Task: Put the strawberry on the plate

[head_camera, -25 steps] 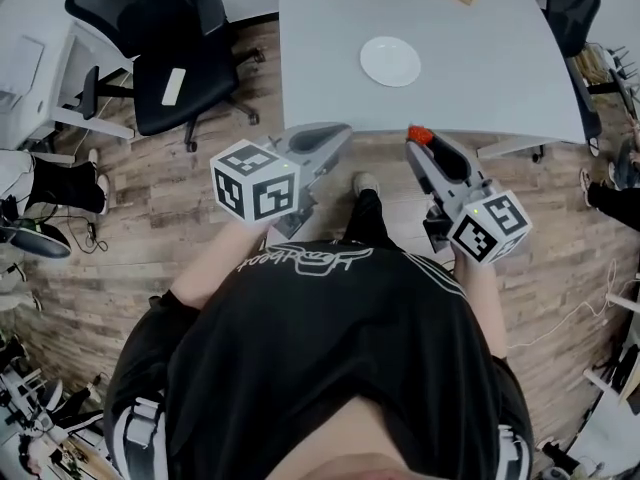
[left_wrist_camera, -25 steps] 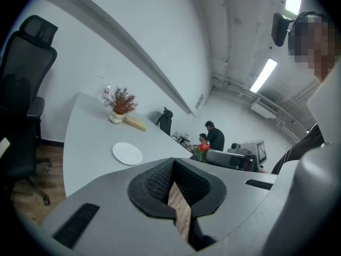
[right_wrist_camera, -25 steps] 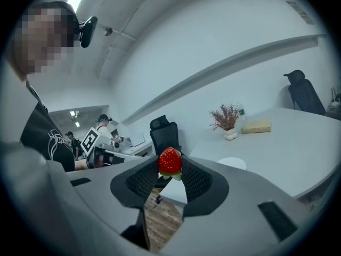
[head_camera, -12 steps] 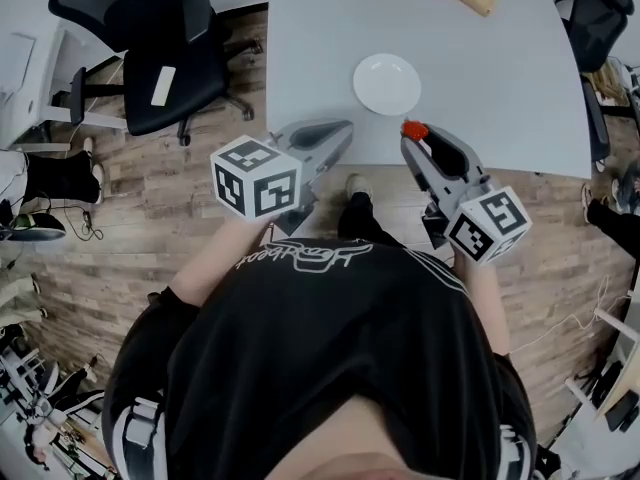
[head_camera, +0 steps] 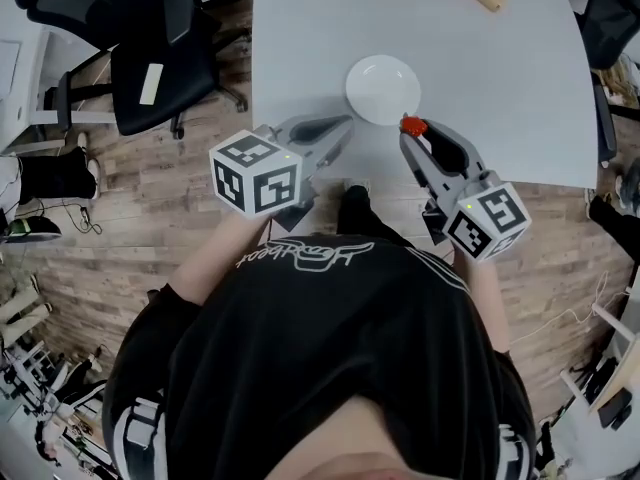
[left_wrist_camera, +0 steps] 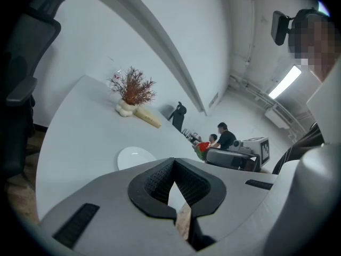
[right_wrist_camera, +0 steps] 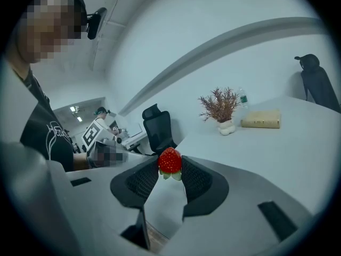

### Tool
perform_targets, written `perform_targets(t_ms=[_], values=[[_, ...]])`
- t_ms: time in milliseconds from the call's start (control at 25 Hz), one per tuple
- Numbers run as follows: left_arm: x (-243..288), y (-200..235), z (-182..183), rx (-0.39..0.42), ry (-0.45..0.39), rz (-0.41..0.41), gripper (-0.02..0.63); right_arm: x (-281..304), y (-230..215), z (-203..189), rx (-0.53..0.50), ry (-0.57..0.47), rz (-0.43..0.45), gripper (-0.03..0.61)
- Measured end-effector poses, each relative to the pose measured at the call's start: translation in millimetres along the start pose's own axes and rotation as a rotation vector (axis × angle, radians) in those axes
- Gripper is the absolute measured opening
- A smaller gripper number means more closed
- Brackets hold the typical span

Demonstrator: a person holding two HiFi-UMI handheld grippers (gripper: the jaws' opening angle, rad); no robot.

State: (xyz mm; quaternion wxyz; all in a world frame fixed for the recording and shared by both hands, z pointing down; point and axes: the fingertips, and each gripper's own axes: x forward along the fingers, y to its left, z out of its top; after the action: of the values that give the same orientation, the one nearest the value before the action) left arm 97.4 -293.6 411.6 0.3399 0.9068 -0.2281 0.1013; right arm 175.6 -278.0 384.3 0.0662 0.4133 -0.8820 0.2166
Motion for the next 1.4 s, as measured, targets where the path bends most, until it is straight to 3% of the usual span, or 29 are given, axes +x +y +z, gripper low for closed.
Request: perform_targets(t_ms=[600,1080,1400], values=[[20.6,41.5,-5.3,-0.086,0.036,0.029,0.006,49.3,-45.5,-9.1,-0.162,0.062,-0.026,0.126],[32.0,70.2,-11.1,-0.121,0.066,0.058,0.006,94.2,-79.5,-31.6,-0.355,0.182,-0.076,0.126],[39.4,77.0,-11.9,-0.131,0.073,0.069,0.006,116.1,-96.8,-61.4,-0.418,0.27,-0.076,0.126]])
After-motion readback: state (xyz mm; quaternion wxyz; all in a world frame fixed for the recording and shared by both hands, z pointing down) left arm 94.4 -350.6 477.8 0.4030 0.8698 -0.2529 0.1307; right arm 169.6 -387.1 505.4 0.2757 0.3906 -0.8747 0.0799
